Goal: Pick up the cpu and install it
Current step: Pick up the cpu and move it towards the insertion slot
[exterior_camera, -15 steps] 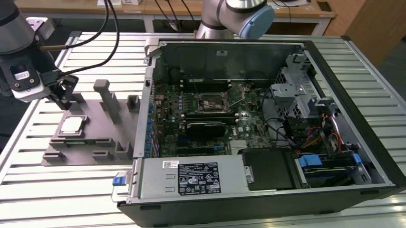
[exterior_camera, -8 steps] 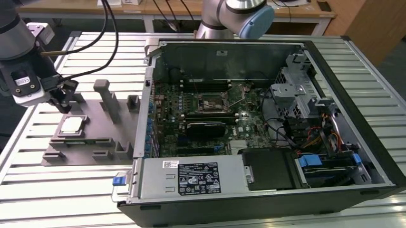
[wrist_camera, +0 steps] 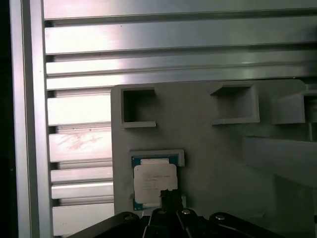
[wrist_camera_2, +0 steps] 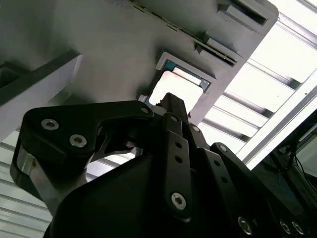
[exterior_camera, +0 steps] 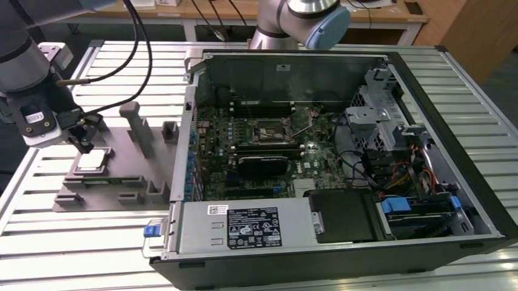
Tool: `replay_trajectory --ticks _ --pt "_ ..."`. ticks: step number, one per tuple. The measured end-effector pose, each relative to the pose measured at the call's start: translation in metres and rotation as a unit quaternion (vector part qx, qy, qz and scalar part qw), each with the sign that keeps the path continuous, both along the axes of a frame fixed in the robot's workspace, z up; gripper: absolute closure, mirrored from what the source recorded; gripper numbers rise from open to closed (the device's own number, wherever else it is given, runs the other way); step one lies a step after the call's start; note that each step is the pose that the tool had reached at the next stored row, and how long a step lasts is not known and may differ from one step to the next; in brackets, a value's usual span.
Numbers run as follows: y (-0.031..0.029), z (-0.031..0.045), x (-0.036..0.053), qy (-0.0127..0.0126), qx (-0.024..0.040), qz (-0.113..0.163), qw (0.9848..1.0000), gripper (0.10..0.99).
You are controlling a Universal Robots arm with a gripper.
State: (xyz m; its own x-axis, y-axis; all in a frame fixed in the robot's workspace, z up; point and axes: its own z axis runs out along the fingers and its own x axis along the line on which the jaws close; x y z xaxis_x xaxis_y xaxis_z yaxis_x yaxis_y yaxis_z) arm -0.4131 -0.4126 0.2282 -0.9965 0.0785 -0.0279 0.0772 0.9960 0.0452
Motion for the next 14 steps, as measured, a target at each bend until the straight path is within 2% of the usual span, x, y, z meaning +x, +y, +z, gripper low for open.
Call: replay_trajectory --ticks 8,14 --pt "-0.0009 -0.0124 -0.0009 0.0 -0.0001 0.0 1.0 0.98" --pt "-0.0009 -0.0205 -0.0057 -0.0001 0.0 0.0 1.0 0.98"
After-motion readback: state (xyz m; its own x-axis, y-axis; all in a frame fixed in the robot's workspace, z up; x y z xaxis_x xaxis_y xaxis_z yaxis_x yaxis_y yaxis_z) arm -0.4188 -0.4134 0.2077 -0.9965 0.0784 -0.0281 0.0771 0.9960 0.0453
